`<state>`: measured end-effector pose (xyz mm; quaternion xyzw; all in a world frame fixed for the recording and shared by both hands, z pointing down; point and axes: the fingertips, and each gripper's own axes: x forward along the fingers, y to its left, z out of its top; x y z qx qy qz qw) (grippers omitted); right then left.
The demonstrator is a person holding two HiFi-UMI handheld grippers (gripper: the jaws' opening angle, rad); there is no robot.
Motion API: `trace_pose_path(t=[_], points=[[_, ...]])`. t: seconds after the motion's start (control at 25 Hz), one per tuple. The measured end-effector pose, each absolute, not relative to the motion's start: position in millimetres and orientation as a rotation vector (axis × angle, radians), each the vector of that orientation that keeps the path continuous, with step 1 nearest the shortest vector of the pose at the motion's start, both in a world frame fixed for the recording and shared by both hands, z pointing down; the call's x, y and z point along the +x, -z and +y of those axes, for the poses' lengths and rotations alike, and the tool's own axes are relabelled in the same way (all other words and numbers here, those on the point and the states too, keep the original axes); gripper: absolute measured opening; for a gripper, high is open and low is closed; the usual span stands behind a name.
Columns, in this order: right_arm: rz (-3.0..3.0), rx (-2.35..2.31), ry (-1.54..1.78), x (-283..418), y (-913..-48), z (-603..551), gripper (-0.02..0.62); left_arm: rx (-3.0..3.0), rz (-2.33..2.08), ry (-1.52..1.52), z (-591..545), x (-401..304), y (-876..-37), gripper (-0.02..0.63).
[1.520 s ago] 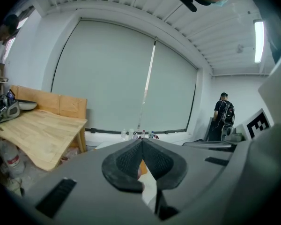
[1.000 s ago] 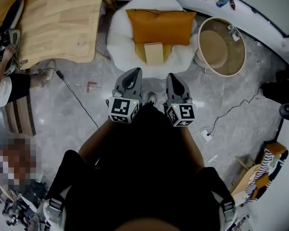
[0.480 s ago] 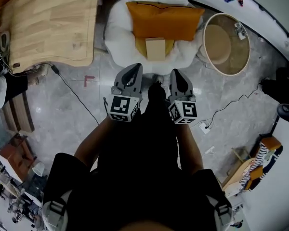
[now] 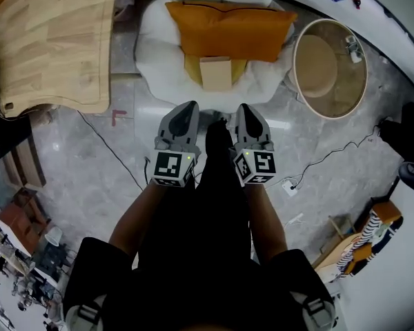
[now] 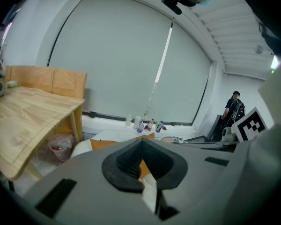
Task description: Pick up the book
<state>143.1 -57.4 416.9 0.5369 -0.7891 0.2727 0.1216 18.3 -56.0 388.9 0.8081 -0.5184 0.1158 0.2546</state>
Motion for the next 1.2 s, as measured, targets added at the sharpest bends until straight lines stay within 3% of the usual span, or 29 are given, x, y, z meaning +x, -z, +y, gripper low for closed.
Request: trace_pose_path(t=[0.68, 0.92, 1.2], points=[[-2.286, 1.41, -0.853, 154, -595, -98, 0.009, 2.037, -1.363, -0.308, -75, 63, -534, 0.002], [-2.257, 1.38, -0.871, 165, -656, -108, 0.06, 2.006, -1.336, -0.313, -79, 74, -571, 0.002], [-2.224, 1.29, -0.891, 159, -724, -107, 0.075, 1.939, -1.349, -0.315, -82, 65, -613, 0.002]])
